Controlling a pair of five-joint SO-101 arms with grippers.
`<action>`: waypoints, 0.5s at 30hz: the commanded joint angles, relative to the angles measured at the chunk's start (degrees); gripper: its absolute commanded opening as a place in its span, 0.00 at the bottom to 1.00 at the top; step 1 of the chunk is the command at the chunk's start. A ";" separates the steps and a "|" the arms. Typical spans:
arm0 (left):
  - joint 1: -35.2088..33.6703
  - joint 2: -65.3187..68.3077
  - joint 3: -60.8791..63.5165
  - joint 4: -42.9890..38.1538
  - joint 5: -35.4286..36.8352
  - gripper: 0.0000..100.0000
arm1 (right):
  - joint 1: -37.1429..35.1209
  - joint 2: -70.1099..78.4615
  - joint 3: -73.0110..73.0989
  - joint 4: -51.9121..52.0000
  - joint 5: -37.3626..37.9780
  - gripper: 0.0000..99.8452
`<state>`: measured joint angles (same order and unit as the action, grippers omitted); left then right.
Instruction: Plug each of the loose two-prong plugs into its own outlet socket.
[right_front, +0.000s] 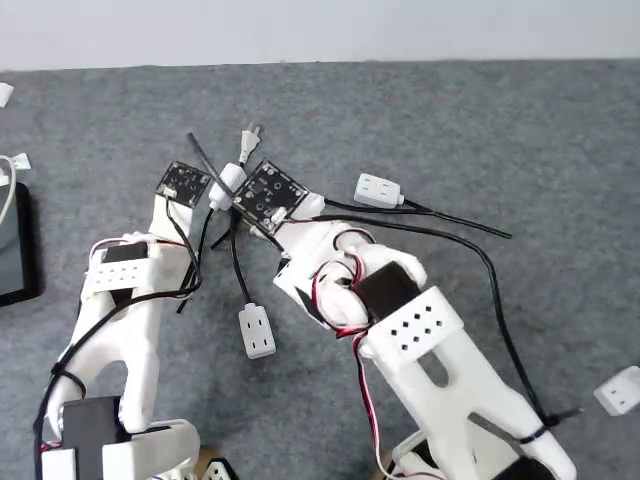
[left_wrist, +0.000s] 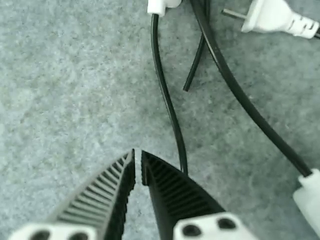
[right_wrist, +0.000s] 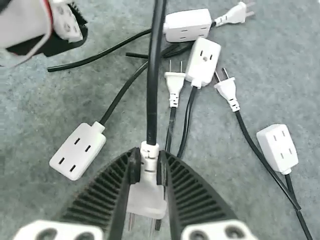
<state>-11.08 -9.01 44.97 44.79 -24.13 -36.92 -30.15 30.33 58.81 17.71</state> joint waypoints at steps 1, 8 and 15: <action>0.44 -0.62 -0.66 0.97 -2.20 0.02 | -1.27 0.04 -3.52 -1.54 -0.88 0.01; 2.37 -0.88 0.48 3.43 -7.38 0.02 | -4.18 0.31 0.88 -7.16 -2.64 0.01; 3.25 -0.88 0.57 6.07 -13.19 0.02 | -4.79 0.40 4.84 -12.09 -4.84 0.01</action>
<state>-8.44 -9.01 46.20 49.63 -34.95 -41.32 -29.54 35.34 49.32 14.64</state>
